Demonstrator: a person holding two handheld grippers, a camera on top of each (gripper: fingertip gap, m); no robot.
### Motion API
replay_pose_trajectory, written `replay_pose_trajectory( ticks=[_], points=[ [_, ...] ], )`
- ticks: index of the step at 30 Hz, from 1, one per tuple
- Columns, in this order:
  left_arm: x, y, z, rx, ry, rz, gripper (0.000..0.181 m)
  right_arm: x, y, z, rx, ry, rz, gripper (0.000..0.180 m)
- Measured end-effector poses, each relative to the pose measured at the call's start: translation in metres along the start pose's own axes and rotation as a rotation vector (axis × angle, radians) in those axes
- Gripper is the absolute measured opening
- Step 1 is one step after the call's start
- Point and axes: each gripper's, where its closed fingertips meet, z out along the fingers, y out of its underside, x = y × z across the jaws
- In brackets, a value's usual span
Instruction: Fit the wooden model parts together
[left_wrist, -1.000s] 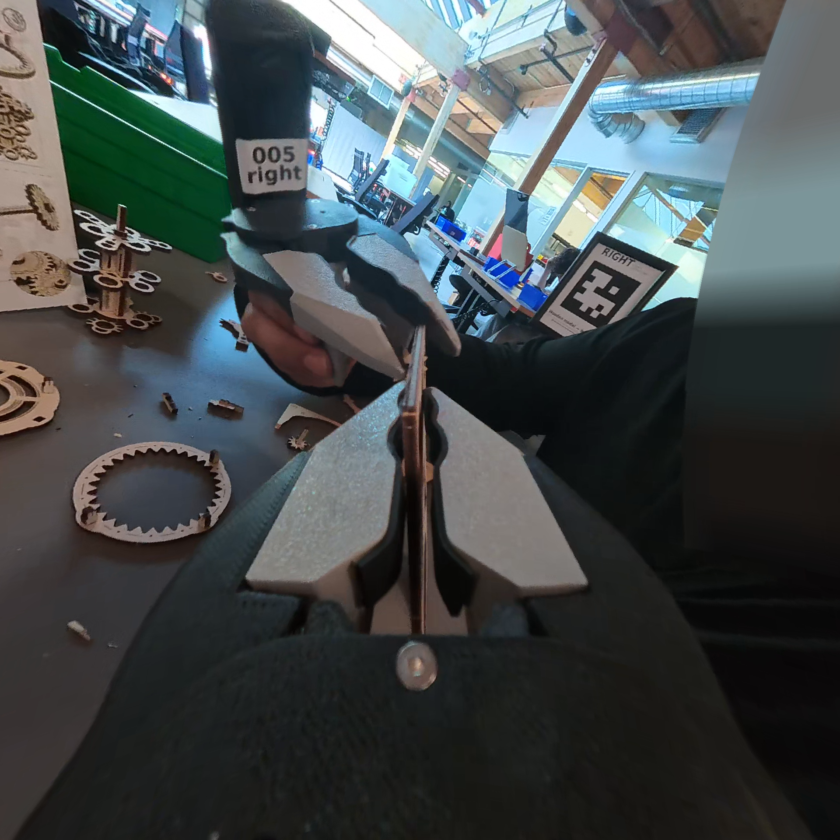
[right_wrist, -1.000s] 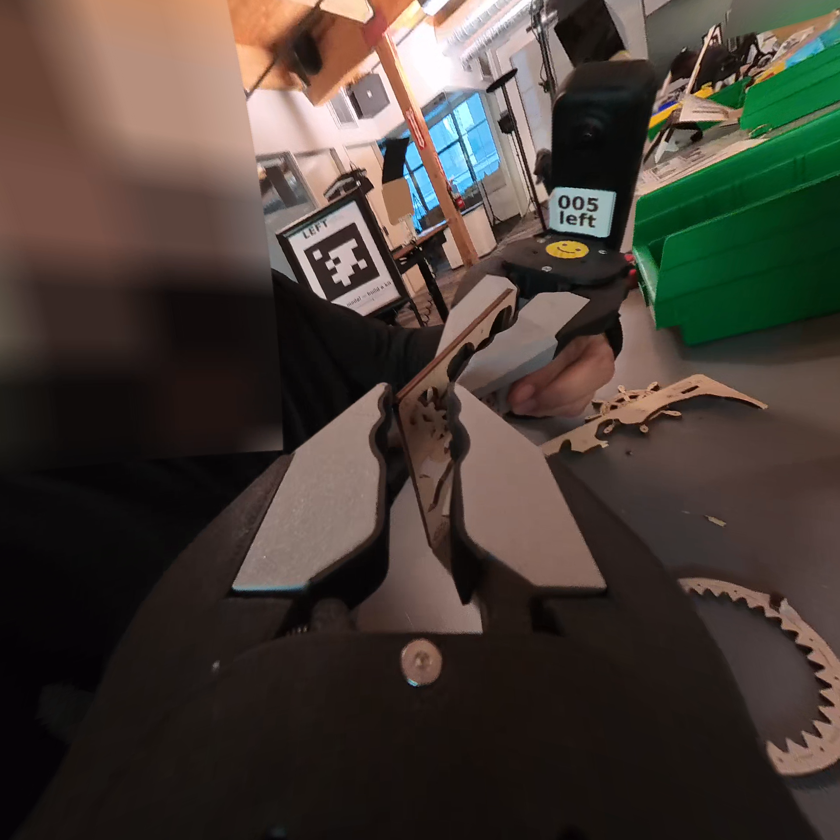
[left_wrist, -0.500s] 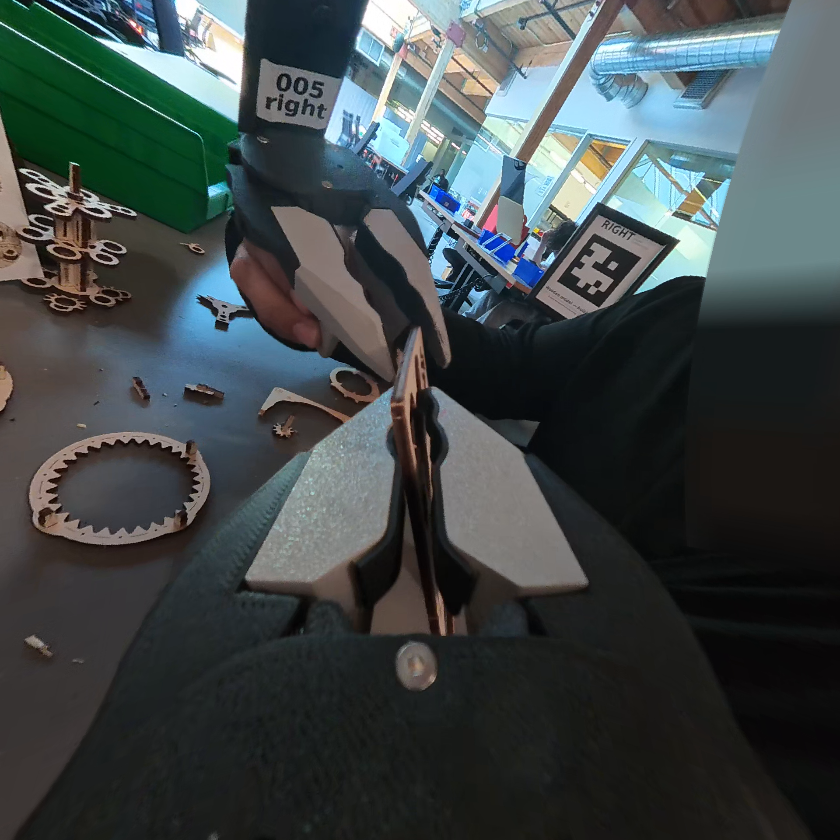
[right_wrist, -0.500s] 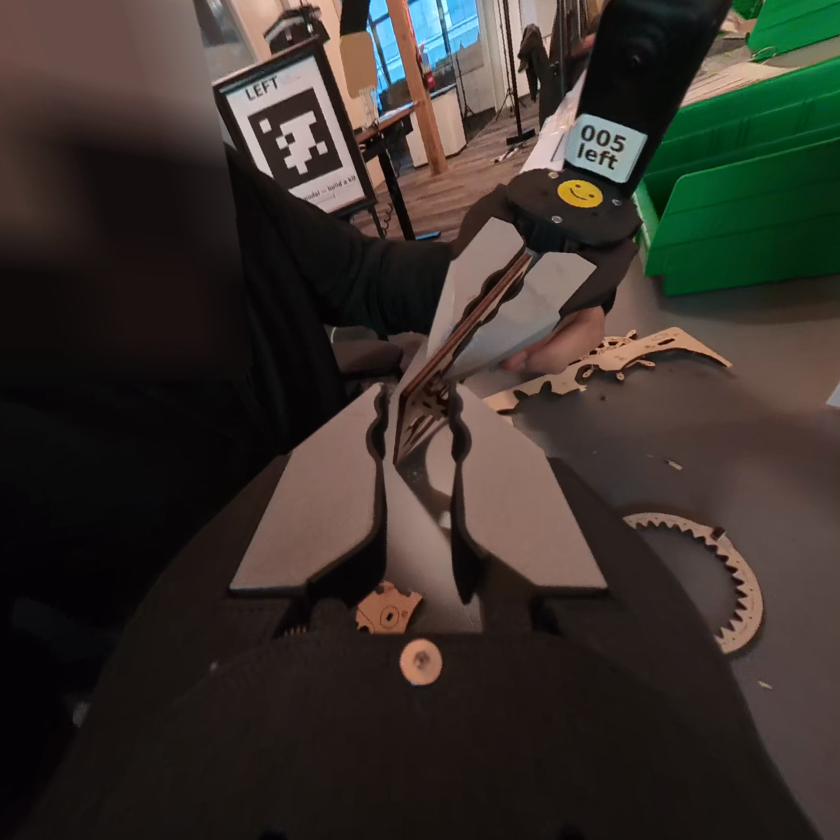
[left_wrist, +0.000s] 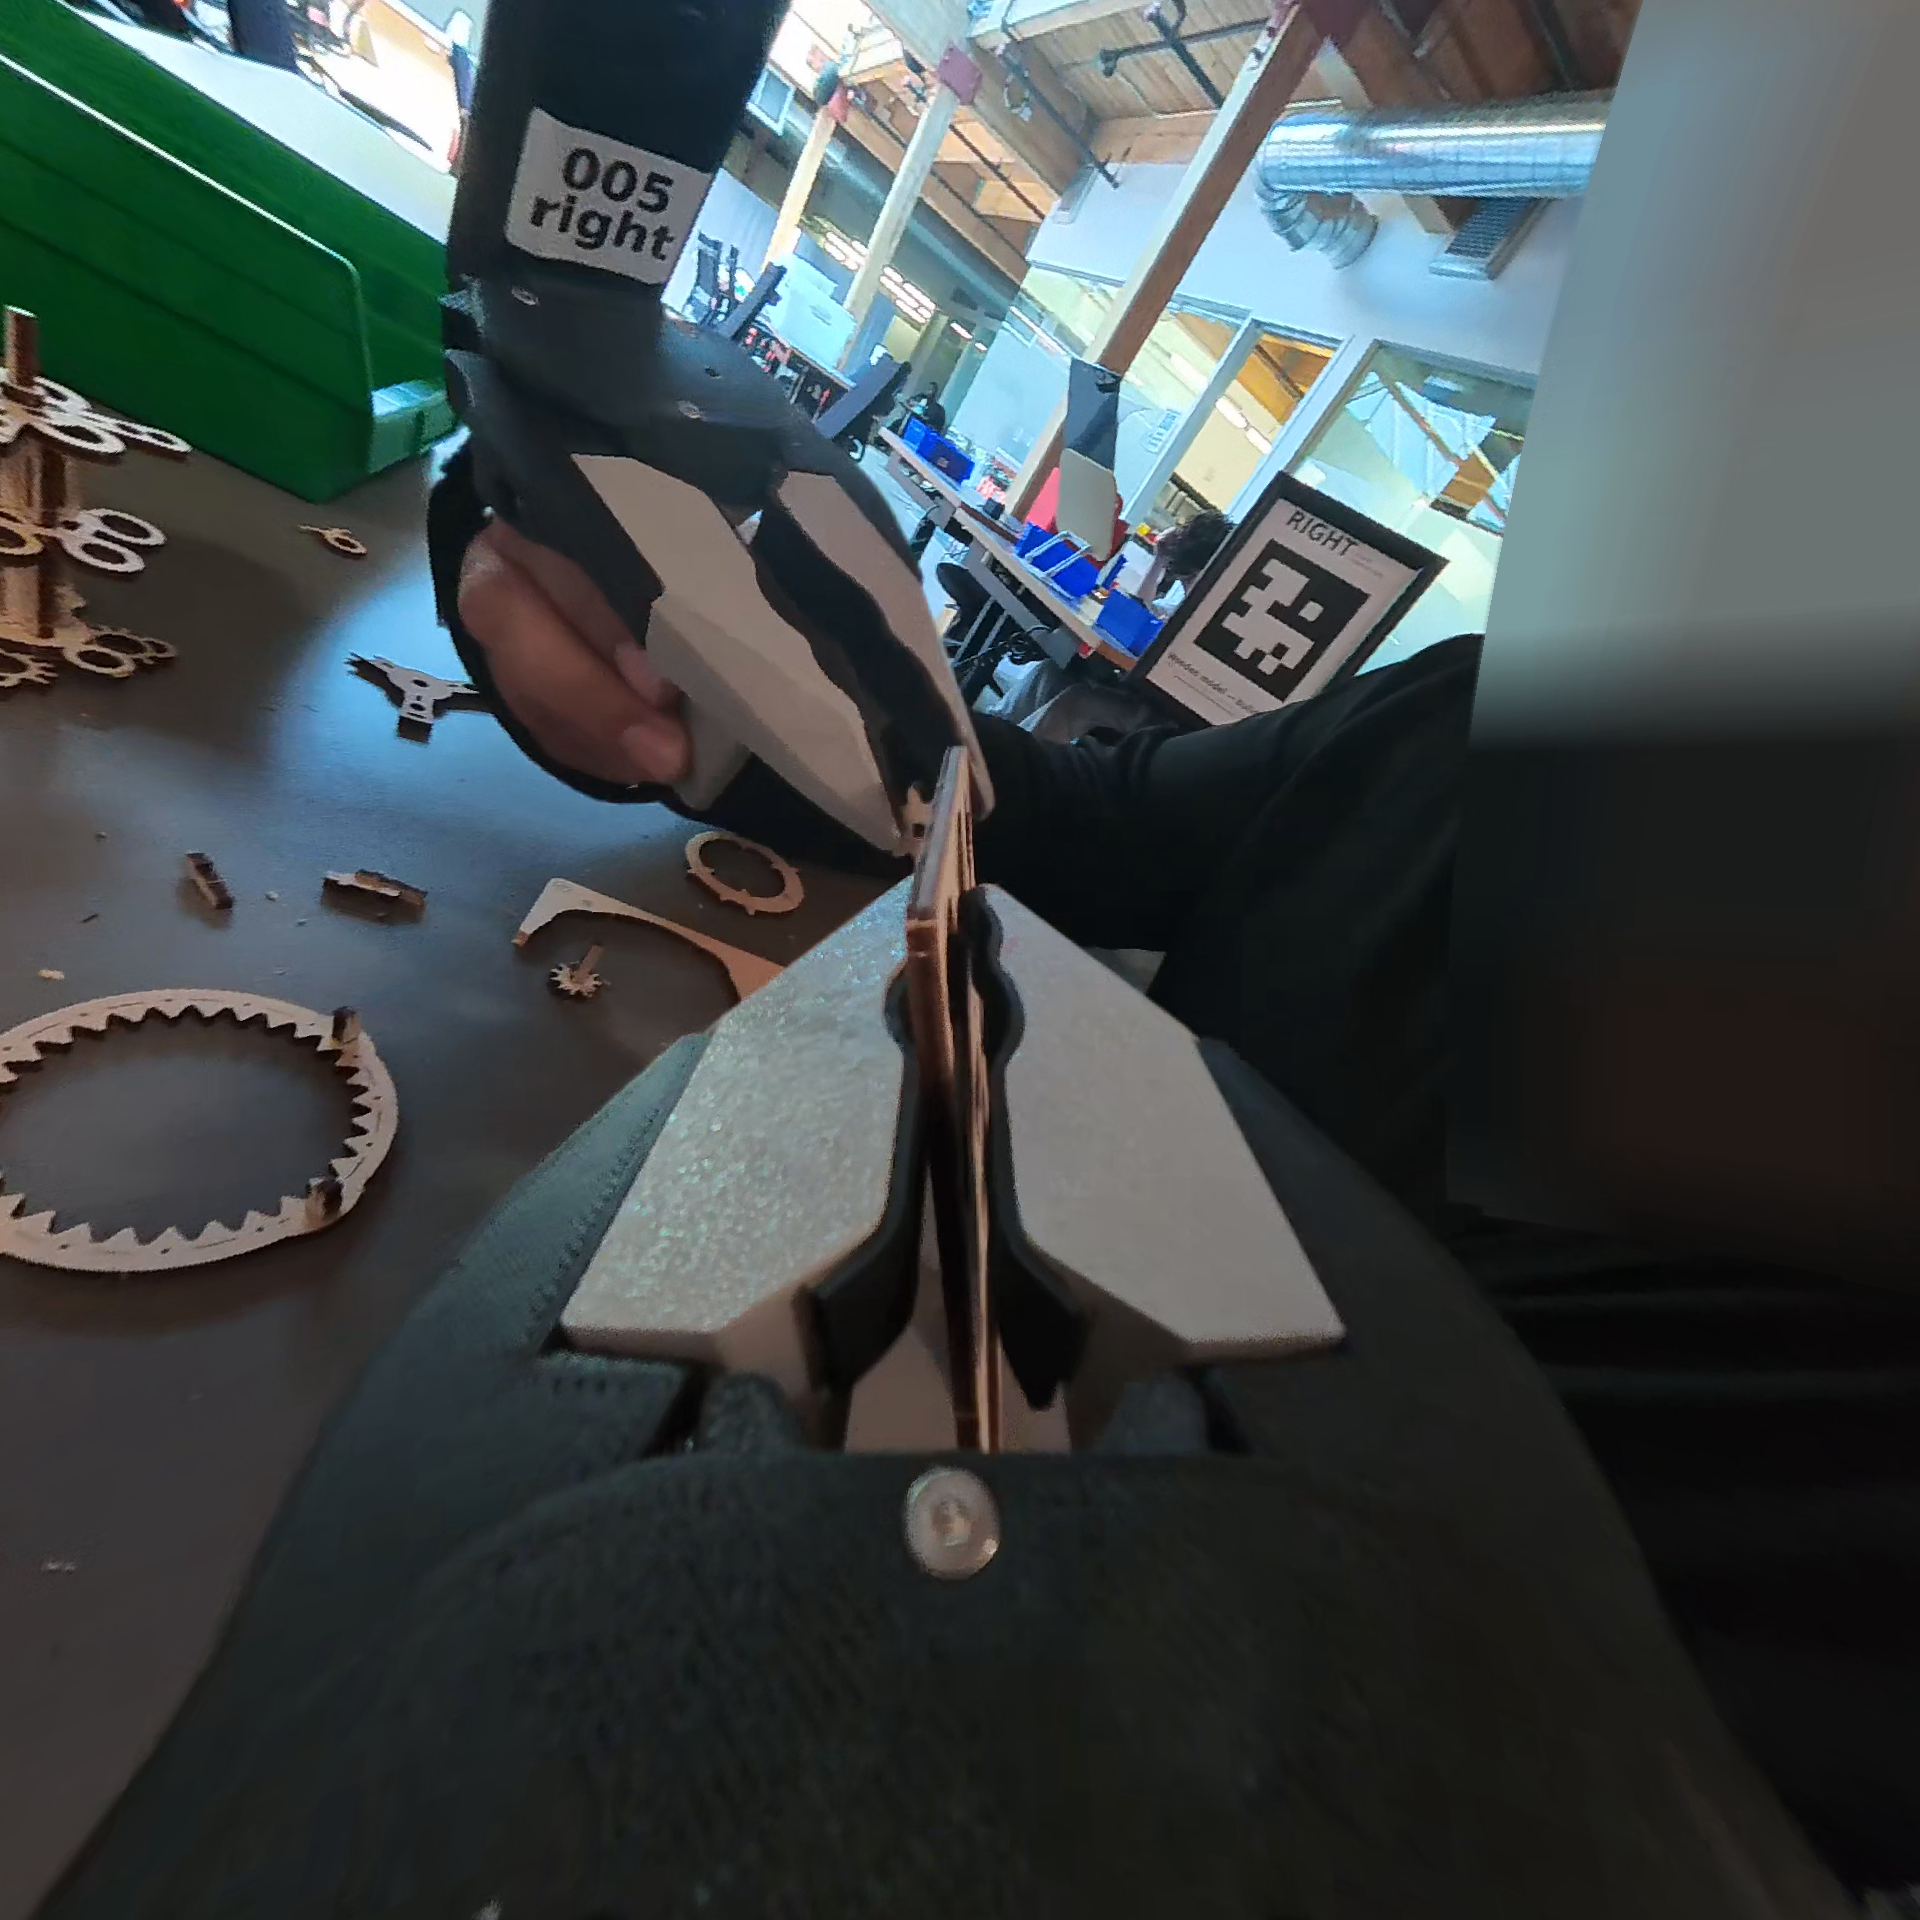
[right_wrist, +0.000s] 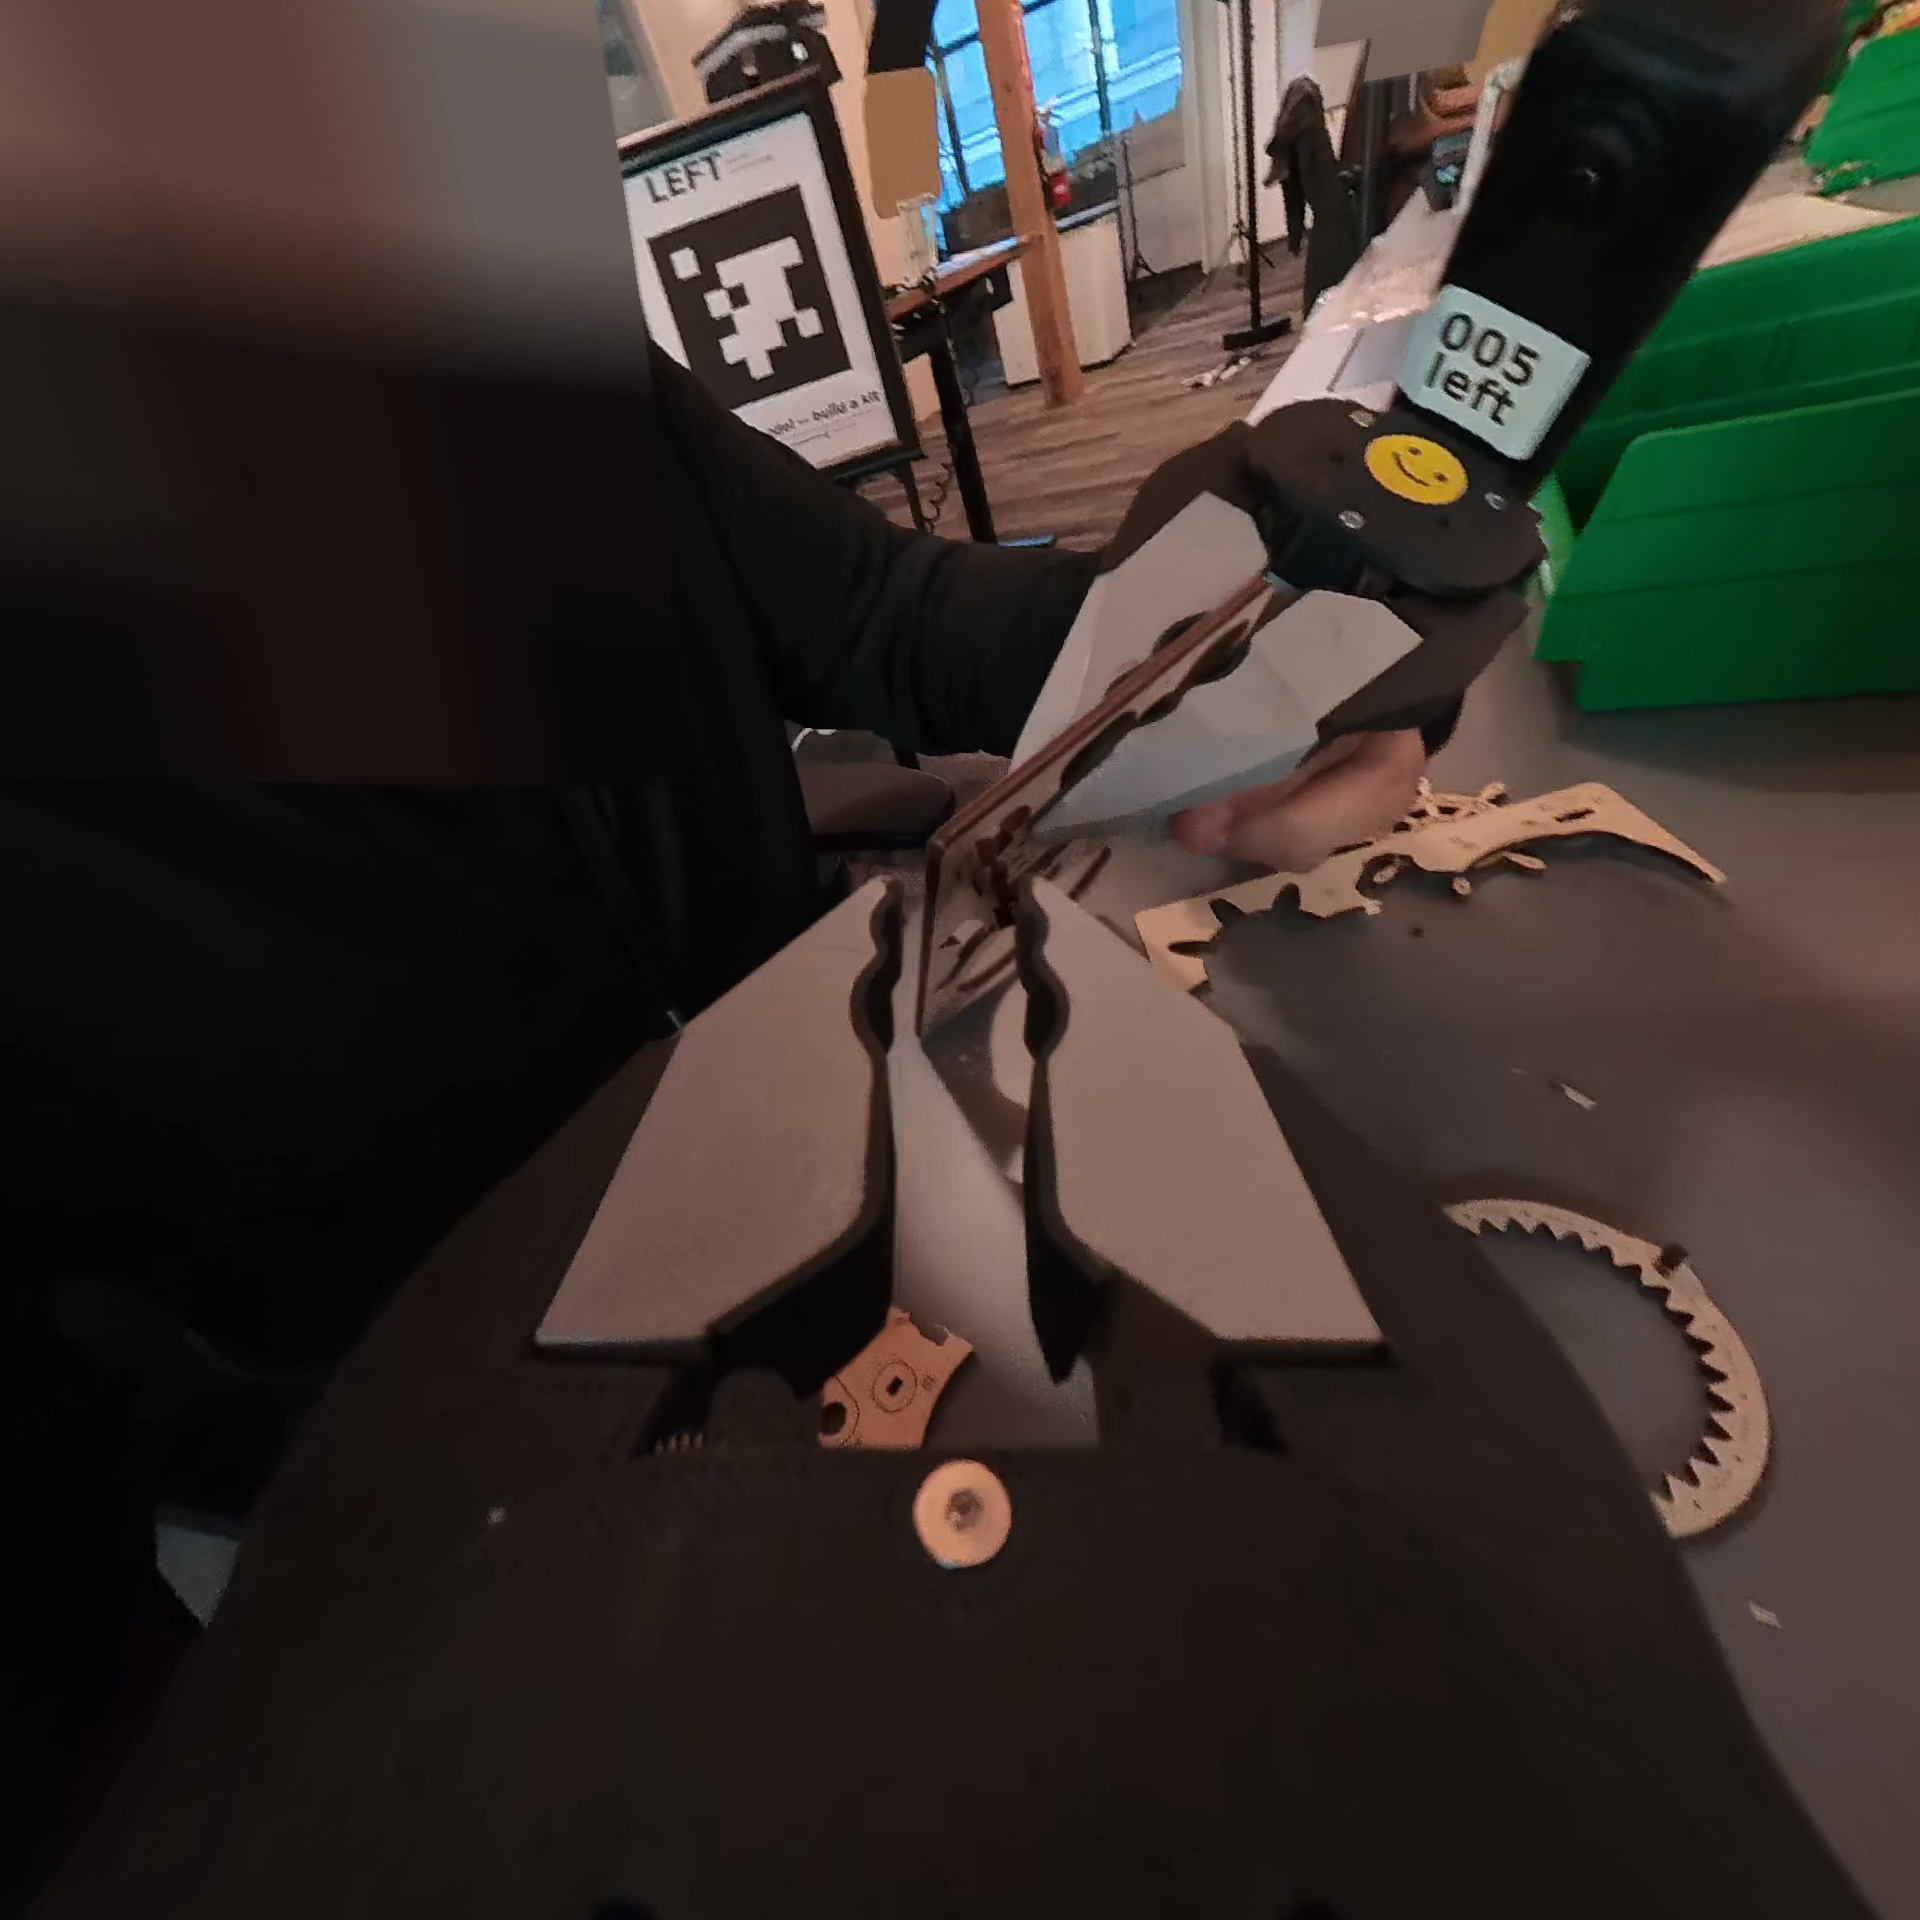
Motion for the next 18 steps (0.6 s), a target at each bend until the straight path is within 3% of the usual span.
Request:
replay_pose_trajectory(
  ticks=[1, 6, 18],
  points=[
    [0.002, 0.000, 0.000, 0.002, 0.018, -0.004, 0.000, -0.002, -0.001, 0.001, 0.011, -0.015, -0.013, 0.009],
    [0.014, 0.003, 0.004, -0.005, 0.106, -0.010, 0.000, -0.007, -0.003, 0.008, 0.034, -0.064, -0.076, 0.000],
    [0.006, -0.001, -0.003, 0.010, 0.048, -0.001, 0.000, 0.004, -0.007, 0.005, 0.046, 0.012, 0.007, 0.002]
  ],
)
